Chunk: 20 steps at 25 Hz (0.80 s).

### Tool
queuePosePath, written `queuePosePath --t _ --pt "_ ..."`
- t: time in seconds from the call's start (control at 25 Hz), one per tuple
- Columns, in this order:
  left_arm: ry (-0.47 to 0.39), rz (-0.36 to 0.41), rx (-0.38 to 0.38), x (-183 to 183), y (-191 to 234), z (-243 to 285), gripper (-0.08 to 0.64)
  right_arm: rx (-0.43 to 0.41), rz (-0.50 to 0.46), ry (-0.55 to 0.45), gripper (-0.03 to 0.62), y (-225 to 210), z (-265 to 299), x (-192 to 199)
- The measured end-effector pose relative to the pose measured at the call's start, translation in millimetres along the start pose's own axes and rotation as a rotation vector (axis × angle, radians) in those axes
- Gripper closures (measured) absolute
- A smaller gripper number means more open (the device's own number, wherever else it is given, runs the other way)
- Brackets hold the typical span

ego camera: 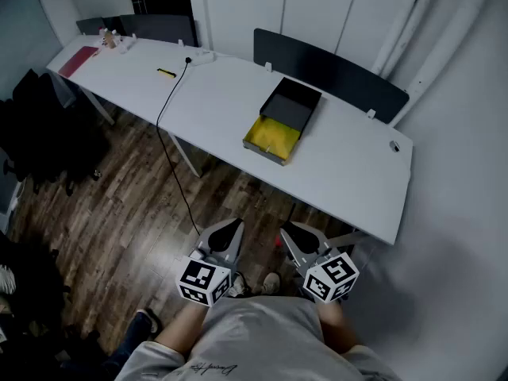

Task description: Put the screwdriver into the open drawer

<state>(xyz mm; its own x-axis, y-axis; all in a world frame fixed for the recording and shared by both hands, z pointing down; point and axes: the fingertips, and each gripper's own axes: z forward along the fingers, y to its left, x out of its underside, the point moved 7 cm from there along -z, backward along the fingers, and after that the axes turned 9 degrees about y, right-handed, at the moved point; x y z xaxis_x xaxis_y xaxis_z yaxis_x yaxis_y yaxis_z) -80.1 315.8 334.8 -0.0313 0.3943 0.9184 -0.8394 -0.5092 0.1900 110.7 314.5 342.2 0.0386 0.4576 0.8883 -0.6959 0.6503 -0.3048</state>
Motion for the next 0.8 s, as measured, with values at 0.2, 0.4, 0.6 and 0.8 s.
queuePosePath --t 0.2,0.4,0.6,0.8 --pt "0.0 0.005 0.012 0 0 -1 0.56 0.007 0.0 0.005 0.52 3 0 2" --pt "-0.001 0.009 0.026 -1 0 0 0.56 0.021 0.014 0.013 0.52 2 1 5" --pt "-0.001 0.007 0.038 -1 6 -3 0.56 0.005 0.029 0.012 0.518 9 6 3" --pt "-0.012 0.003 0.049 -3 15 -9 0.56 0.016 0.011 0.016 0.519 19 14 1"
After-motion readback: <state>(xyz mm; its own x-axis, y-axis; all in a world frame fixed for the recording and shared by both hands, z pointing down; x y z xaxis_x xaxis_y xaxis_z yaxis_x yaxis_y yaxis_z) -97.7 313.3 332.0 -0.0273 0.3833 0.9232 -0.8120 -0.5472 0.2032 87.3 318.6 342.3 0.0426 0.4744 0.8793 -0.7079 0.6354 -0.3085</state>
